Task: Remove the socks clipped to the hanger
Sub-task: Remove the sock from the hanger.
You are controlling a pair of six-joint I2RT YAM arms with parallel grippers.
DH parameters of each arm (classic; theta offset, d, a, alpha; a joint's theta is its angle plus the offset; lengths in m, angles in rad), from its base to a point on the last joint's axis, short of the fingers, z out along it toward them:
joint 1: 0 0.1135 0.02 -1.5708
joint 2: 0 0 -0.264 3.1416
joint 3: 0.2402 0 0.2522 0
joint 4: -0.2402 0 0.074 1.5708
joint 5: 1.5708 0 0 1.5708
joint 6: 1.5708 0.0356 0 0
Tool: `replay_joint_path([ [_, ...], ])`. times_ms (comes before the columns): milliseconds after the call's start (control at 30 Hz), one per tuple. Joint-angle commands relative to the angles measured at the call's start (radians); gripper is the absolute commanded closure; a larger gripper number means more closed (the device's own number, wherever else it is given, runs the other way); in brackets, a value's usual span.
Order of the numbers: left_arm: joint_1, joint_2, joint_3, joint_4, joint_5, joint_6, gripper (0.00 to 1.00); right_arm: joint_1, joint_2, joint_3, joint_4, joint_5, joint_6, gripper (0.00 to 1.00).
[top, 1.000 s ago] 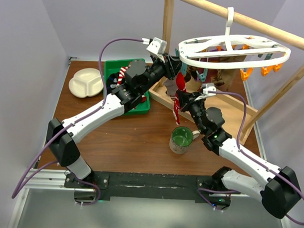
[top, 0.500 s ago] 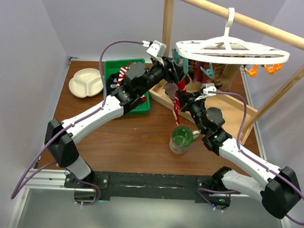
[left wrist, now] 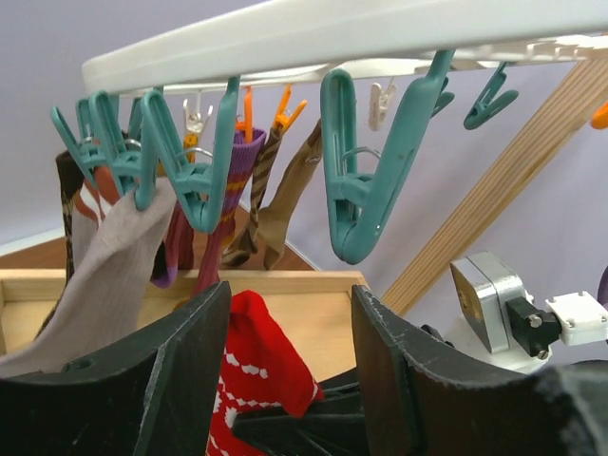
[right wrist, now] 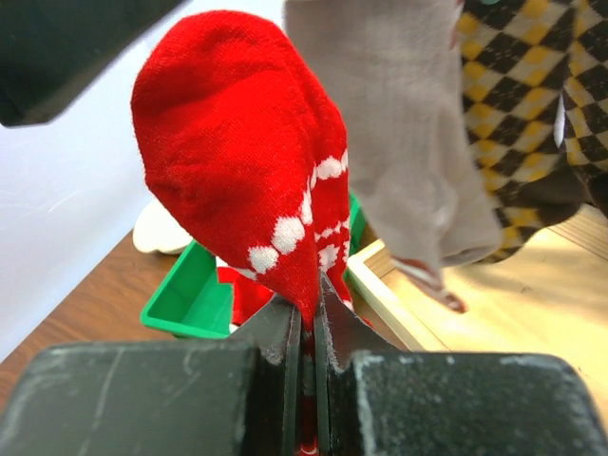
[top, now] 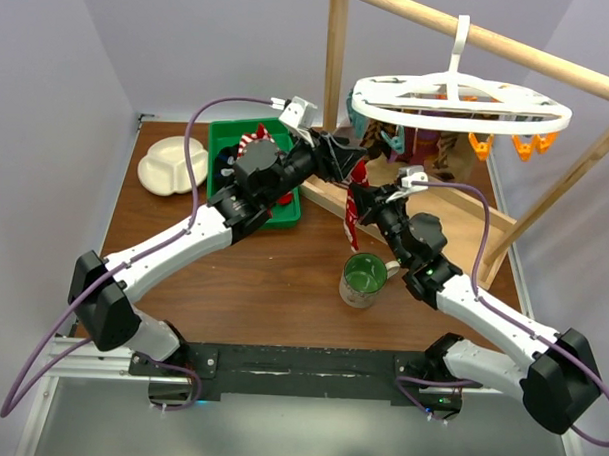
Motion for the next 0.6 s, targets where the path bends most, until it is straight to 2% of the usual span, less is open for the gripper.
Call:
replay_joint_path([
  [0, 0.001, 0.006, 0.007, -0.007, 0.022, -0.046, 0.42, -0.005, 0.010, 0.039, 0.006, -0.024, -0.009, 1.00],
  [467, -0.013, 0.052, 0.029, -0.062, -0.006, -0.051, 0.52, -0.002, 0.021, 0.064, 0.000, -0.042, -0.007, 1.00],
  [500, -0.013, 0.052, 0.029, -0.062, 0.000, -0.051, 0.53, -0.003, 0.023, 0.066, 0.000, -0.041, -0.007, 1.00],
  [567, -0.015, 0.053, 0.024, -0.053, 0.007, -0.051, 0.63, -0.003, 0.027, 0.072, 0.002, -0.045, -0.006, 1.00],
])
